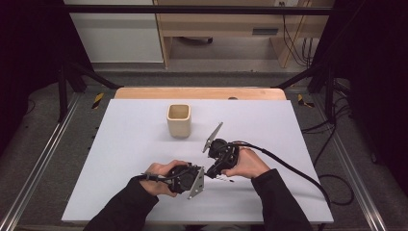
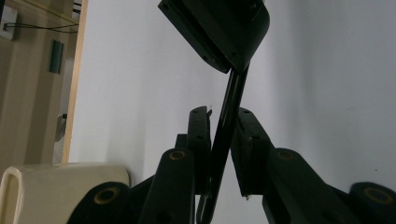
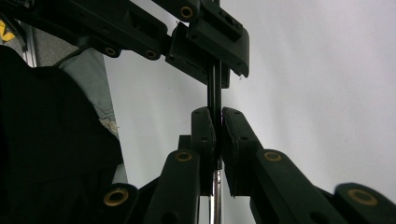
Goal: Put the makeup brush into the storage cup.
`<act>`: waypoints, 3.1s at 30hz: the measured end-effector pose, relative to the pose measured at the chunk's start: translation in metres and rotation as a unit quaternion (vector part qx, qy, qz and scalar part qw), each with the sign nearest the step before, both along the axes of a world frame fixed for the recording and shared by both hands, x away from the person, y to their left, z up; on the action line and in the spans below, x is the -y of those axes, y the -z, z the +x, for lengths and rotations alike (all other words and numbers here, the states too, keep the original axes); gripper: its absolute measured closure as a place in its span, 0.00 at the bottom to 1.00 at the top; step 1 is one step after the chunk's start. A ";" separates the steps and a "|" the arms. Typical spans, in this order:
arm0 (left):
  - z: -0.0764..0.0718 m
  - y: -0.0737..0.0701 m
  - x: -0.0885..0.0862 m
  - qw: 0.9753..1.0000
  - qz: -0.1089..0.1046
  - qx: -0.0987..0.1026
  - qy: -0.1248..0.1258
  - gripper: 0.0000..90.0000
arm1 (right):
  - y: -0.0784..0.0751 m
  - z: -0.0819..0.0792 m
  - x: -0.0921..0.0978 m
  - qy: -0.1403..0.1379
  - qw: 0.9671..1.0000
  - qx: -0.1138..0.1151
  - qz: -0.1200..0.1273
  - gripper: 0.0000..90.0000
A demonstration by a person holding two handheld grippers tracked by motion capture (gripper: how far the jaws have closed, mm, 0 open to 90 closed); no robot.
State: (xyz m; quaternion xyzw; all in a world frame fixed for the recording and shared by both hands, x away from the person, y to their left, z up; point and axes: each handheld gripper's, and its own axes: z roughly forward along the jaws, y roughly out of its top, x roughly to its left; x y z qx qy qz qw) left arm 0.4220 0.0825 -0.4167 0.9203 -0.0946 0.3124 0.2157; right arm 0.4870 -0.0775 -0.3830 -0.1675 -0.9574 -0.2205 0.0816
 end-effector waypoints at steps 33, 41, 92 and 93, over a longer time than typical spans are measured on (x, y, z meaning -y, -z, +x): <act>0.001 0.008 -0.015 0.997 -0.022 -0.051 -0.052 0.92 | -0.026 0.004 0.037 0.084 0.989 0.100 0.074 0.76; 0.002 0.010 -0.028 0.993 -0.051 -0.063 -0.083 0.92 | -0.032 0.003 0.065 0.149 0.972 0.142 0.115 0.63; 0.010 0.009 -0.078 0.891 -0.329 -0.167 -0.264 0.93 | 0.020 -0.036 0.117 0.325 0.883 0.197 0.276 0.12; 0.010 0.009 -0.078 0.888 -0.335 -0.171 -0.264 0.93 | 0.021 -0.036 0.117 0.325 0.882 0.197 0.279 0.12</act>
